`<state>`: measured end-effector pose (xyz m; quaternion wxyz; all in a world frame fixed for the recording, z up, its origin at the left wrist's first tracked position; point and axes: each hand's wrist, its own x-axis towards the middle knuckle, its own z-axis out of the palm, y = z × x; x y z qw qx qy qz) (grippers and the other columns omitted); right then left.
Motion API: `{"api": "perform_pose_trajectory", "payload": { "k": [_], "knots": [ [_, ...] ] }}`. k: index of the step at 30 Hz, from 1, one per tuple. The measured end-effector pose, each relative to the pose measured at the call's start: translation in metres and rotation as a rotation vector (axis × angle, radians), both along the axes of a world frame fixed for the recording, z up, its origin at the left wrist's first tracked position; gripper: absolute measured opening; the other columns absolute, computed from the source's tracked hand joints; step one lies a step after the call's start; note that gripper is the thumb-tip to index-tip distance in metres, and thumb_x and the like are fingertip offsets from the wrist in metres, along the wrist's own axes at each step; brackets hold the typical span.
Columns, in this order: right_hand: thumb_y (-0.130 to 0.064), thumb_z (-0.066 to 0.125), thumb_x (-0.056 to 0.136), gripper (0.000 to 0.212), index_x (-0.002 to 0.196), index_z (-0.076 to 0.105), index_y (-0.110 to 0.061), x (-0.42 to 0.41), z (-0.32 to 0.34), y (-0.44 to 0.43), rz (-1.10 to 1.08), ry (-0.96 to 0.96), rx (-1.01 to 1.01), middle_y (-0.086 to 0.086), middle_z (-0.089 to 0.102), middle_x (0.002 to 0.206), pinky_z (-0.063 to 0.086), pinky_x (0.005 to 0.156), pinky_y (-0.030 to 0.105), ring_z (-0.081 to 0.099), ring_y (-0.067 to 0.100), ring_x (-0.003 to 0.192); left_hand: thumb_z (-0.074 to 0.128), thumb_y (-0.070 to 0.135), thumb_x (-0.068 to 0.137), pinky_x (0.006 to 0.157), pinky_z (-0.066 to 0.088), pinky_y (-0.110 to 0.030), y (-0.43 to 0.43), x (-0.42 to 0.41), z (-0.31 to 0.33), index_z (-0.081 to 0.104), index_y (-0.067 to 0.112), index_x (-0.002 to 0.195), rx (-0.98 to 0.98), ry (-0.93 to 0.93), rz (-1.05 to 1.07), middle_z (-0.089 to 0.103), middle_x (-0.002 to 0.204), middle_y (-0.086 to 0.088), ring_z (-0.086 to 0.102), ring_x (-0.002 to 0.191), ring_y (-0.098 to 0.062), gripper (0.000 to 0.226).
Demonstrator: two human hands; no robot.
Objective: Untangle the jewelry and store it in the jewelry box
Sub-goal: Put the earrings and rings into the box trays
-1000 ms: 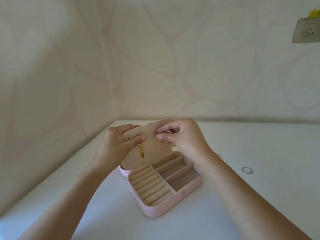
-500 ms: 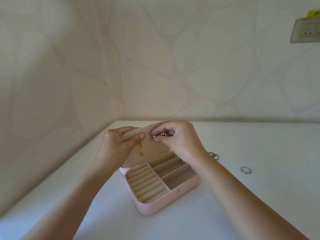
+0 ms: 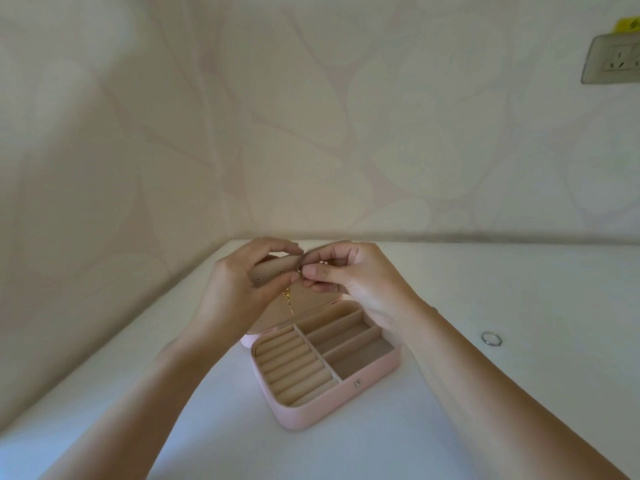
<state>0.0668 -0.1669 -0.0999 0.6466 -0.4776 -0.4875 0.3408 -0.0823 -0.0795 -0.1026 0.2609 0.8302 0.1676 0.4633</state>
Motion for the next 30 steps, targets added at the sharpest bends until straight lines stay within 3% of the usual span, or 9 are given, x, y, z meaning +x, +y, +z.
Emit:
{"api": "perform_pose_trajectory", "payload": {
  "k": [4,7,10,13,15,18,21,25,30],
  "knots": [
    [0.002,0.069,0.079,0.011,0.079,0.072,-0.008,-0.001,-0.001,0.001,0.022,0.118,-0.046,0.001,0.070,0.073,0.054,0.061,0.018,0.065,0.009,0.064,0.073,0.016,0.076,0.086,0.039,-0.005,0.008,0.001,-0.003,0.070,0.020,0.095,0.236,0.000,0.030,0.062,0.111,0.010,0.055,0.103,0.006,0.019],
    [0.001,0.067,0.080,0.009,0.086,0.071,-0.004,-0.001,-0.001,0.003,0.085,0.225,-0.080,0.002,0.071,0.073,0.053,0.059,0.017,0.065,0.008,0.062,0.069,0.020,0.075,0.083,0.042,-0.007,0.008,0.002,-0.004,0.071,0.020,0.090,0.255,-0.028,0.028,0.061,0.112,0.008,0.056,0.101,0.004,0.015],
    [-0.002,0.068,0.081,0.005,0.083,0.072,-0.005,-0.002,-0.003,0.003,0.080,0.185,-0.093,0.001,0.070,0.070,0.052,0.057,0.016,0.063,0.007,0.060,0.066,0.022,0.077,0.077,0.046,-0.011,0.010,0.002,-0.004,0.073,0.017,0.085,0.228,-0.030,0.025,0.061,0.111,0.012,0.058,0.095,0.002,0.012],
    [-0.006,0.073,0.079,0.002,0.080,0.072,-0.008,-0.003,-0.003,0.002,-0.023,0.011,-0.072,0.002,0.070,0.070,0.054,0.061,0.020,0.064,0.010,0.064,0.064,0.023,0.078,0.077,0.043,-0.007,0.014,0.002,-0.006,0.073,0.016,0.084,0.228,0.008,0.044,0.060,0.106,0.018,0.057,0.095,0.002,0.013],
    [-0.011,0.076,0.077,0.004,0.081,0.075,-0.012,-0.002,-0.002,0.000,-0.158,-0.232,-0.046,0.003,0.071,0.074,0.053,0.071,0.025,0.064,0.010,0.070,0.064,0.024,0.079,0.077,0.045,-0.012,0.016,0.003,-0.007,0.073,0.016,0.084,0.229,0.022,0.048,0.062,0.100,0.016,0.058,0.093,0.000,0.013],
    [-0.019,0.077,0.077,0.004,0.077,0.074,-0.020,-0.005,-0.002,-0.001,-0.327,-0.574,0.000,-0.005,0.070,0.078,0.048,0.071,0.019,0.062,0.004,0.073,0.067,0.024,0.078,0.075,0.047,-0.016,0.015,0.003,-0.007,0.069,0.028,0.081,0.200,0.009,0.029,0.065,0.090,0.014,0.060,0.088,-0.003,0.005],
    [-0.017,0.078,0.075,0.008,0.073,0.071,-0.021,-0.007,-0.005,0.002,-0.380,-0.695,0.028,-0.008,0.063,0.077,0.042,0.064,0.013,0.055,0.002,0.069,0.073,0.015,0.080,0.074,0.045,-0.011,0.012,0.002,-0.005,0.067,0.035,0.080,0.114,0.000,0.038,0.064,0.098,0.018,0.060,0.087,0.001,0.021],
    [-0.016,0.078,0.074,0.006,0.074,0.073,-0.017,-0.006,-0.008,0.005,-0.374,-0.559,-0.023,-0.008,0.065,0.066,0.040,0.057,0.010,0.052,-0.002,0.057,0.070,0.013,0.082,0.071,0.045,-0.007,0.007,-0.002,-0.001,0.061,0.040,0.102,-0.080,-0.002,0.037,0.068,0.093,0.023,0.060,0.089,0.008,0.035],
    [-0.011,0.079,0.074,0.011,0.068,0.069,-0.014,-0.007,-0.009,0.008,-0.367,-0.367,-0.002,0.004,0.070,0.066,0.056,0.068,0.033,0.062,0.010,0.060,0.072,0.017,0.081,0.063,0.047,-0.008,0.006,-0.003,0.003,0.065,0.044,0.095,-0.141,0.021,0.045,0.067,0.087,0.029,0.062,0.079,0.007,0.031]
  ]
}}
